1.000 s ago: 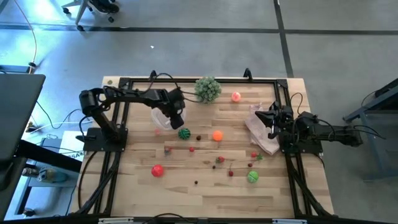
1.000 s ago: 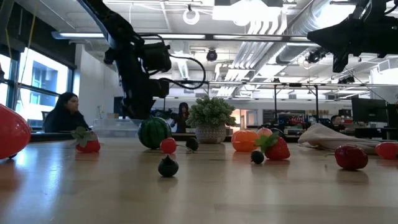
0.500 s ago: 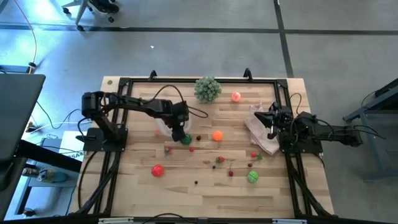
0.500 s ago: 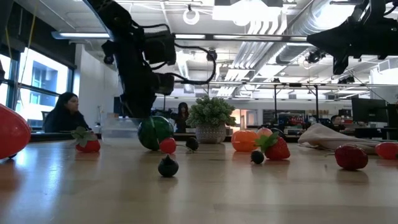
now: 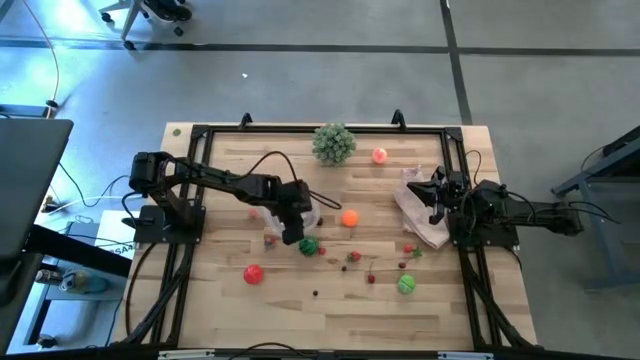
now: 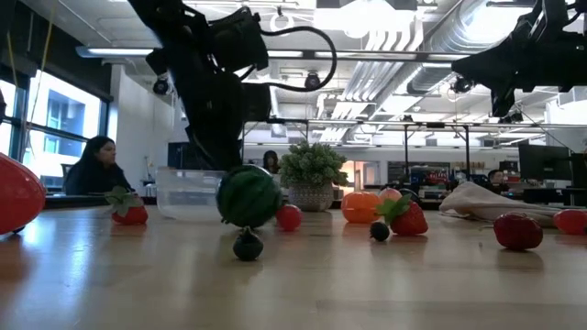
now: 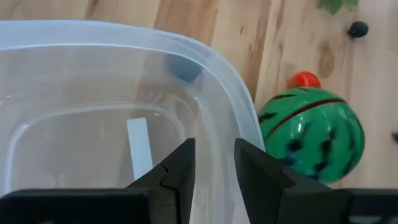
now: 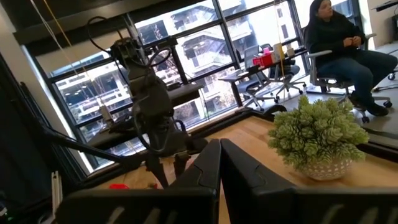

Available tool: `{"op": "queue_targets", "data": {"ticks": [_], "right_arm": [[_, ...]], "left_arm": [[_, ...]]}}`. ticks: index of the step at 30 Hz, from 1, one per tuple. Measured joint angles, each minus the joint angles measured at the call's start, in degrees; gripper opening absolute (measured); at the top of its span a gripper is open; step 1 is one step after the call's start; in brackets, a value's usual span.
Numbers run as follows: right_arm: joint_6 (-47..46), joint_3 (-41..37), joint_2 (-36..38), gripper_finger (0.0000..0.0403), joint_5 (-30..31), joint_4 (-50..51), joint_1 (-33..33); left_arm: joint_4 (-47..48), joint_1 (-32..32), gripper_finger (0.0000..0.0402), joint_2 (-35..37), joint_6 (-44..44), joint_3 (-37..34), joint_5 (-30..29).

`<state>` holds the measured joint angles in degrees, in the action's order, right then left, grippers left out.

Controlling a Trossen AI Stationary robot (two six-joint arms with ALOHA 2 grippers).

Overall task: Pick and placing Produce into tupperware
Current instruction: Move the transparent bin to the center of the table

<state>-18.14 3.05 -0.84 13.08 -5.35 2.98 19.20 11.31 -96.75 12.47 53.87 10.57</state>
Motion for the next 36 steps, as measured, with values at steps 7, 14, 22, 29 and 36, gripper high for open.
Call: {"op": "queue_targets", "data": {"ticks": [7, 14, 22, 29, 36], "right_arm": [[0.04, 0.00, 0.00, 0.0000, -2.51, 0.01, 0.00], [0.20, 0.00, 0.00, 0.0000, -3.47, 0.01, 0.00], [1.69, 0.00, -0.09, 0.0000, -7.34, 0.03, 0.00], [1.95, 0.00, -0.67, 0.0000, -7.56, 0.58, 0.00], [2.13, 0.00, -1.40, 0.0000, -7.53, 1.44, 0.00]], "left_arm": [[-2.61, -0.07, 0.0101, 0.00, 0.00, 0.00, -0.57], [-3.64, -0.07, 0.0101, 0.00, -0.02, 0.00, -0.73], [-4.09, -0.09, 0.0101, -8.65, -2.43, 5.67, 1.51], [2.84, -1.17, 0.0101, -14.96, -6.37, 14.32, 1.45], [3.90, -4.15, 0.0101, -14.99, -6.86, 16.57, 1.42]]}}
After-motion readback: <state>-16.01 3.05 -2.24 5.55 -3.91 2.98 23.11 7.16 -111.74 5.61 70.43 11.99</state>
